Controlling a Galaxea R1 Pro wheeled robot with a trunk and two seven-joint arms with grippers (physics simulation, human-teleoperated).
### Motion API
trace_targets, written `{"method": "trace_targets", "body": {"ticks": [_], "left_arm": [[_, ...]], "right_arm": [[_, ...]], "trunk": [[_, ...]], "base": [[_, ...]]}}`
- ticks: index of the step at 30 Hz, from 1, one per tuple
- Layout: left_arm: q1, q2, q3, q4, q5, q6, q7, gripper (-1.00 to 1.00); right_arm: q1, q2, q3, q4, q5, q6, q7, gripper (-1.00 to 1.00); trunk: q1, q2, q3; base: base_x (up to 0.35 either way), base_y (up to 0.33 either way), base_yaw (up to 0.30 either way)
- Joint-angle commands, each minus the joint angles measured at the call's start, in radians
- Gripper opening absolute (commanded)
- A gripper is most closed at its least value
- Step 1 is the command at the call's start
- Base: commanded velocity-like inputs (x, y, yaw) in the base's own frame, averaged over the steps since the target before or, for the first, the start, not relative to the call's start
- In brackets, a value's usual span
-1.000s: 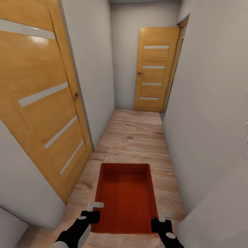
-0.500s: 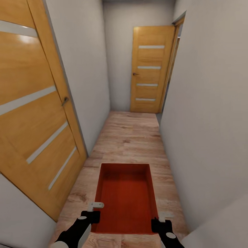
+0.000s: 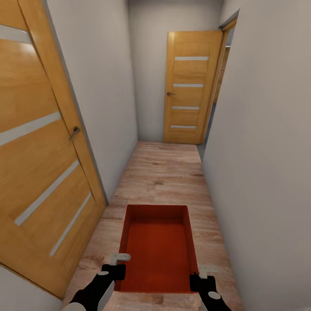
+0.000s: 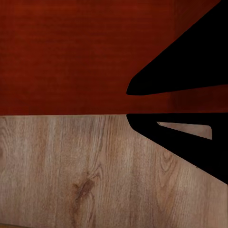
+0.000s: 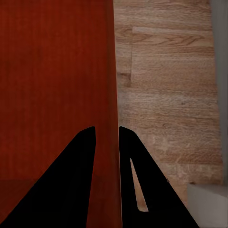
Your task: Move the two storage containers from the living room to the garage. In the garage, place one container on the floor and stack the other container on top of it (either order is fine).
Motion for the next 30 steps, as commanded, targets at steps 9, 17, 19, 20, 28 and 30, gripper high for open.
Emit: {"method": "trace_targets", "body": {"ticks": [9,17,19,20,28,30], "left_arm": [[-0.001,-0.007,-0.012,-0.005,0.000,0.005,-0.033,-1.00],[-0.001,-0.007,-0.012,-0.005,0.000,0.005,-0.033,-1.00],[-0.001,-0.007,-0.012,-0.005,0.000,0.005,-0.033,-1.00],[-0.001,-0.007,-0.012,-0.005,0.000,0.005,-0.033,-1.00],[-0.001,-0.007,-0.012,-0.005,0.000,0.005,-0.033,-1.00],[-0.001,-0.007,-0.012,-0.005,0.000,0.005,-0.033,-1.00]], "right_arm": [[0.000,0.002,-0.009,0.004,0.003,0.009,-0.018,-1.00],[0.000,0.002,-0.009,0.004,0.003,0.009,-0.018,-1.00],[0.000,0.002,-0.009,0.004,0.003,0.009,-0.018,-1.00],[0.000,0.002,-0.009,0.004,0.003,0.009,-0.018,-1.00],[0.000,0.002,-0.009,0.004,0.003,0.009,-0.018,-1.00],[0.000,0.002,-0.009,0.004,0.003,0.009,-0.018,-1.00]], "trunk": [[0.001,-0.001,-0.001],[0.001,-0.001,-0.001],[0.001,-0.001,-0.001],[0.001,-0.001,-0.001],[0.001,-0.001,-0.001],[0.001,-0.001,-0.001]], "base": [[0.337,0.000,0.000],[0.337,0.000,0.000],[0.337,0.000,0.000],[0.337,0.000,0.000],[0.337,0.000,0.000],[0.337,0.000,0.000]]}}
